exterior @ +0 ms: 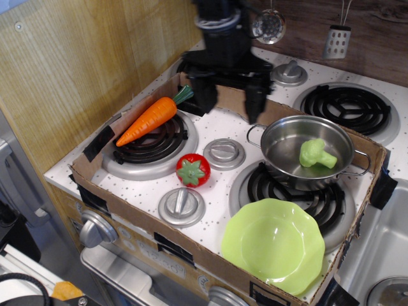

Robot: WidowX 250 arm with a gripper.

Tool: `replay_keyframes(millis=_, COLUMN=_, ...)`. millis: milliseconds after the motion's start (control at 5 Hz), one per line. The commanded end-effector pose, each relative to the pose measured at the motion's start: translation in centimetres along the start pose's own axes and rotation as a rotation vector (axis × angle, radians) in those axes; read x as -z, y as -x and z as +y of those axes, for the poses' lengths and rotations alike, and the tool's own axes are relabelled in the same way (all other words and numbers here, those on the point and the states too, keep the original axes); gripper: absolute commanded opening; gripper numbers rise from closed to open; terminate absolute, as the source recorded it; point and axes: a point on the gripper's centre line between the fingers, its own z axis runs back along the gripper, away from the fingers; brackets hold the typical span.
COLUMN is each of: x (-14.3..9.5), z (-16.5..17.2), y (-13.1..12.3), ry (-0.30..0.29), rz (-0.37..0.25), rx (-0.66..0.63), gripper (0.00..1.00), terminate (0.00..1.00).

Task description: Take broccoli out of pan

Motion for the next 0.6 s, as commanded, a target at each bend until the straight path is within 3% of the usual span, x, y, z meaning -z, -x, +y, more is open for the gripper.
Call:
replay_keyframes(millis=0, x=0.2, z=-2.5, y=-1.8, ry=-0.033, rz=-0.099, rx=0.091, gripper=1.00, terminate=0.00)
replay_keyframes(millis=200, x=0.8, z=-3.7, y=-2.3, ry=-0.064, rz=-0.118, rx=0.138, gripper=1.00, terminate=0.00)
replay_keyframes(millis=400, x=1.7, z=-4.9, y=-2.4, ry=-0.052, rz=-0.131, rx=0.141, gripper=1.00, terminate=0.00)
